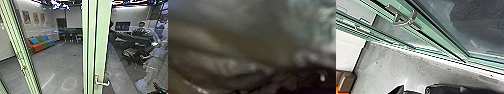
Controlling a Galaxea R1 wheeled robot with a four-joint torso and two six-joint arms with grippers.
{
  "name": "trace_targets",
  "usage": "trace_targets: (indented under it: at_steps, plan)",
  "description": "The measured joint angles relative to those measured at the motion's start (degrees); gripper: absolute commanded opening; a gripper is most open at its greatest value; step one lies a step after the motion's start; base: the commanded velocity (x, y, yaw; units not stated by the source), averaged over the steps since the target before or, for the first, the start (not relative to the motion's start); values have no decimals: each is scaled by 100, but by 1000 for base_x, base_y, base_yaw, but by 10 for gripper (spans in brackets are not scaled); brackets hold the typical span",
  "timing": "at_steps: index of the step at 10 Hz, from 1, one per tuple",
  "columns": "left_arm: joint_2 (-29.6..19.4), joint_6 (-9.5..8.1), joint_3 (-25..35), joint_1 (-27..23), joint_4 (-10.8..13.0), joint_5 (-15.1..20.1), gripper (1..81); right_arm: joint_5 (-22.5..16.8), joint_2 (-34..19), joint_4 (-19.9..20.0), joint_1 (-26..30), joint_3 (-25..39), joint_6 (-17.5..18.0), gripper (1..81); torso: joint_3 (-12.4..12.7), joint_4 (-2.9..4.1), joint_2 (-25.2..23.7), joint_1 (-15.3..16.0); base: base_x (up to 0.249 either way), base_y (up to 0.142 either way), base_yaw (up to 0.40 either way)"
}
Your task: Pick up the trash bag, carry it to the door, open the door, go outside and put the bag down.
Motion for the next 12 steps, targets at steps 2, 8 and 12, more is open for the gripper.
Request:
trace_targets:
  at_steps: [2, 8, 12]
  plan:
    - [0, 0, 0, 0, 0, -9, 10, -157, 276, -4, 168, -234, 156, 811, 0, 0, 0, 2, 0, 0, 0]
    - [140, 0, -240, -1, -41, -5, 10, -301, 1231, -1, 356, -1230, 399, 811, -5, 0, 2, 4, 0, 0, 0]
    - [193, 0, -315, 0, -46, -5, 10, -325, 1749, 2, 405, -1693, 589, 811, -5, 0, 2, 4, 0, 0, 0]
